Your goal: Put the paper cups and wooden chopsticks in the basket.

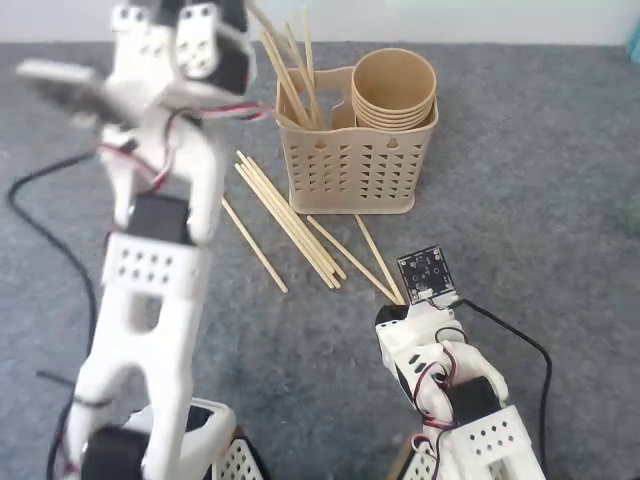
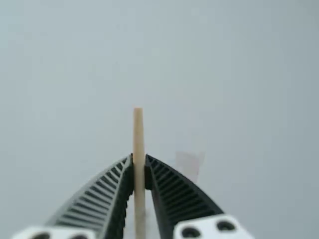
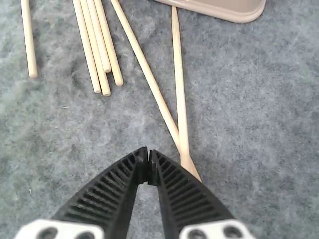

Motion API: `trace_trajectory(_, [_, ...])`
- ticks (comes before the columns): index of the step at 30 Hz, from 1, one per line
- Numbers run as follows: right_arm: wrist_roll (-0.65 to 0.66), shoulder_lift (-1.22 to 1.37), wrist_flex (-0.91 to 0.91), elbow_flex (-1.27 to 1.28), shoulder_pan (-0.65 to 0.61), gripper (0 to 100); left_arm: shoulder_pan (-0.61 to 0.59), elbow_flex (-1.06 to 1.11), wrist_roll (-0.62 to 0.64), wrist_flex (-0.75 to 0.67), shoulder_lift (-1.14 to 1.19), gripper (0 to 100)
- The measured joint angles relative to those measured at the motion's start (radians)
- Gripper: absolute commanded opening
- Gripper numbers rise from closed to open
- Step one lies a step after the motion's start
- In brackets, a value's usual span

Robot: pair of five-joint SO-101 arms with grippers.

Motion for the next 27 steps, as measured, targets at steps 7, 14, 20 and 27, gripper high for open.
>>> trace_trajectory(7, [0.0, 0.0, -0.015, 0.0, 0.0, 0.9, 0.006, 0.058, -0.034, -0.048, 0.114, 1])
trace_trajectory(14, [0.0, 0.0, -0.017, 0.0, 0.0, 0.9, 0.069, 0.244, -0.034, -0.201, 0.12, 1])
trace_trajectory(20, [0.0, 0.0, -0.017, 0.0, 0.0, 0.9, 0.08, 0.287, -0.034, -0.209, 0.12, 12])
trace_trajectory(27, [0.0, 0.0, -0.017, 0.0, 0.0, 0.9, 0.081, 0.319, -0.038, -0.092, 0.12, 27])
